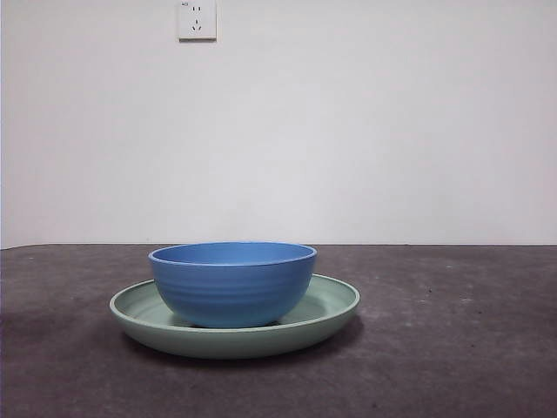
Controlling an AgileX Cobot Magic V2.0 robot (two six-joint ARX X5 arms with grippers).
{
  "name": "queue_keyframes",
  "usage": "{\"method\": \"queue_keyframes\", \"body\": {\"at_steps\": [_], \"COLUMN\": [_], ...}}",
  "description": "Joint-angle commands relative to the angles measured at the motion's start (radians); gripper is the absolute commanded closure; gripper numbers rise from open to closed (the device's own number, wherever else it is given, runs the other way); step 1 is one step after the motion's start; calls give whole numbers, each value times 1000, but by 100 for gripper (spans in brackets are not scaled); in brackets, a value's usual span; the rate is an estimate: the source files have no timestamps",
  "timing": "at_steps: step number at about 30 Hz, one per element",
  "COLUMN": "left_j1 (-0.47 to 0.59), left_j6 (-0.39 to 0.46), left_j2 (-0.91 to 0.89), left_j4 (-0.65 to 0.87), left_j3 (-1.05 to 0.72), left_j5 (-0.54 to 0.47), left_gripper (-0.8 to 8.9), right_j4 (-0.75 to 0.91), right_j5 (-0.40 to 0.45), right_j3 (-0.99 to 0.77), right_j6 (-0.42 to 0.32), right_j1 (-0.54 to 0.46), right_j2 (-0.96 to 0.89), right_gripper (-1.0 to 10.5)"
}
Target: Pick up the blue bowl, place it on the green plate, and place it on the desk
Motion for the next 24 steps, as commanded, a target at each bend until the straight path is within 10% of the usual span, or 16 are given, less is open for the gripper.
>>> {"method": "queue_keyframes", "body": {"at_steps": [1, 24], "left_j1": [69, 286], "left_j6": [6, -16], "left_j2": [-59, -394], "left_j4": [151, 289], "left_j3": [-116, -517], "left_j5": [-46, -172], "left_gripper": [778, 778], "right_j4": [8, 8], "right_j5": [3, 3], "right_j3": [18, 18], "right_j6": [4, 4], "right_j1": [10, 10], "right_j2": [6, 6], "right_gripper": [913, 913]}}
